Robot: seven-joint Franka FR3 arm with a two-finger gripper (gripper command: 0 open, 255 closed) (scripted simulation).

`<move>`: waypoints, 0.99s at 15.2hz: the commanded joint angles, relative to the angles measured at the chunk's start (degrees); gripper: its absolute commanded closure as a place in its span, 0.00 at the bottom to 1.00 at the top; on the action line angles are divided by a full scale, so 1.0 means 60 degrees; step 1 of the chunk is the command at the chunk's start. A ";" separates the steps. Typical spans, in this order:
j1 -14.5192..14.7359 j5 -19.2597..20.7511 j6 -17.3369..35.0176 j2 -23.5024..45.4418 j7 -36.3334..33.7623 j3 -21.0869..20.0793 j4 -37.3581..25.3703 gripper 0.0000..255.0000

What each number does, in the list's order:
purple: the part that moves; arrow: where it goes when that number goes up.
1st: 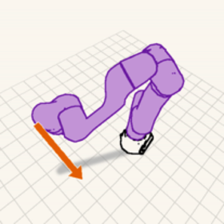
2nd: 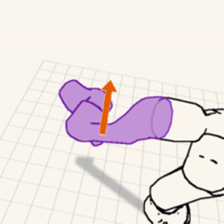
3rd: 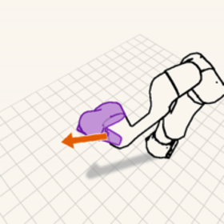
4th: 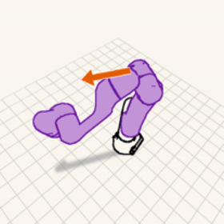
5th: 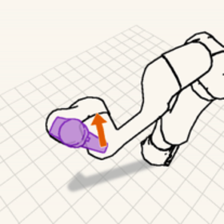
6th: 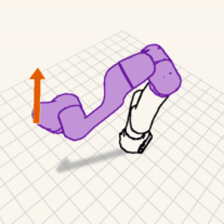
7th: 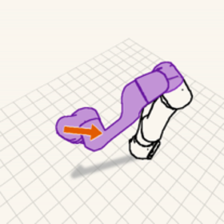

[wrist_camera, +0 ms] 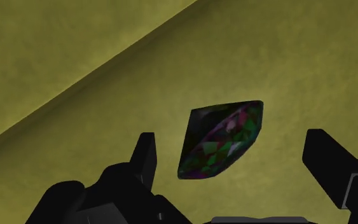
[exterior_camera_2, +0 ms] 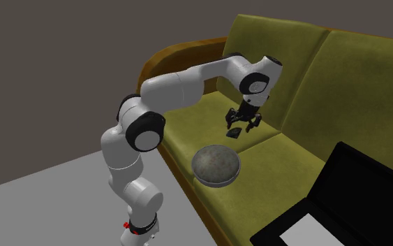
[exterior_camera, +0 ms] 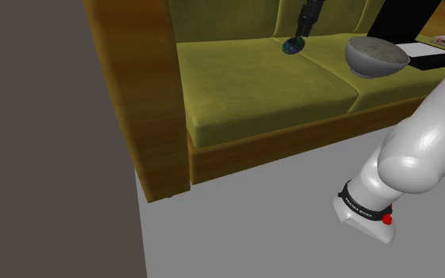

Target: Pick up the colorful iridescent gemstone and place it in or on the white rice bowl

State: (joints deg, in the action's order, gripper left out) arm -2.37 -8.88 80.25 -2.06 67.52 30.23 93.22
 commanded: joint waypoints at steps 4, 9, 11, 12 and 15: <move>0.0003 -0.0114 0.0168 -0.0076 0.0325 0.0007 0.0577 0.00; 0.0044 -0.0050 0.0527 -0.0240 0.0276 -0.0049 0.1064 0.00; 0.0044 -0.0050 0.0527 -0.0240 0.0276 -0.0049 0.1064 0.00; 0.0044 -0.0050 0.0527 -0.0240 0.0276 -0.0049 0.1064 0.00; 0.0043 -0.0050 0.0526 -0.0240 0.0276 -0.0049 0.1062 1.00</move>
State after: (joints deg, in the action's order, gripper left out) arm -2.11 -9.19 83.40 -3.50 69.18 29.94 99.59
